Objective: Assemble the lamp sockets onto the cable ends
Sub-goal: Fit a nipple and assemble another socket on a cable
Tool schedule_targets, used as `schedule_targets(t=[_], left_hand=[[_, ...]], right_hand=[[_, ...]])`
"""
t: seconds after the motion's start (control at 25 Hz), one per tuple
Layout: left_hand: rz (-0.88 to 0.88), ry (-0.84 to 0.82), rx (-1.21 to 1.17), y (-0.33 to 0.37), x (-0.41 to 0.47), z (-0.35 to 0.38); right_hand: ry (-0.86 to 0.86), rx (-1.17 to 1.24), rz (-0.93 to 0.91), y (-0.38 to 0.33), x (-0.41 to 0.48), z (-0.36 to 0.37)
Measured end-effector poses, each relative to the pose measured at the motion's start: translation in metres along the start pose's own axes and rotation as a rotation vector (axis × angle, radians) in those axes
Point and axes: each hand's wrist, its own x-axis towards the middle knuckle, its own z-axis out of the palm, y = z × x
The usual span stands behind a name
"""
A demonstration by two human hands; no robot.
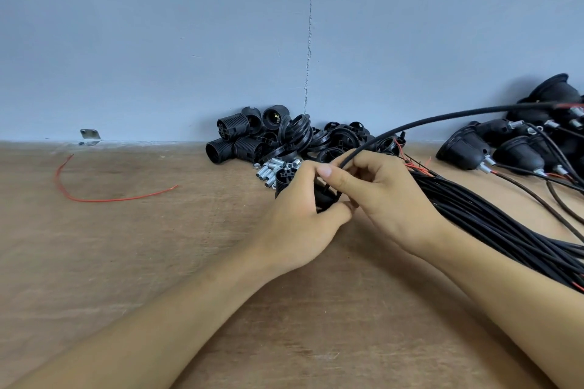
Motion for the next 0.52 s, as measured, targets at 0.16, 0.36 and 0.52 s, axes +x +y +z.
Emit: schedule_targets(t=[0.16, 0.36, 0.52], left_hand=[[-0.007, -0.097, -0.069, 0.0017, 0.0004, 0.004], [0.115, 0.047, -0.039, 0.0015, 0.0002, 0.0061], [0.17, 0.075, -0.212, 0.0041, 0.0032, 0.0055]], right_hand=[[0.141, 0.063, -0.024, -0.0038, 0.0002, -0.0011], [0.042, -0.124, -0.053, -0.0071, -0.001, -0.0025], [0.026, -0.168, -0.141, -0.0094, -0.0042, 0.0005]])
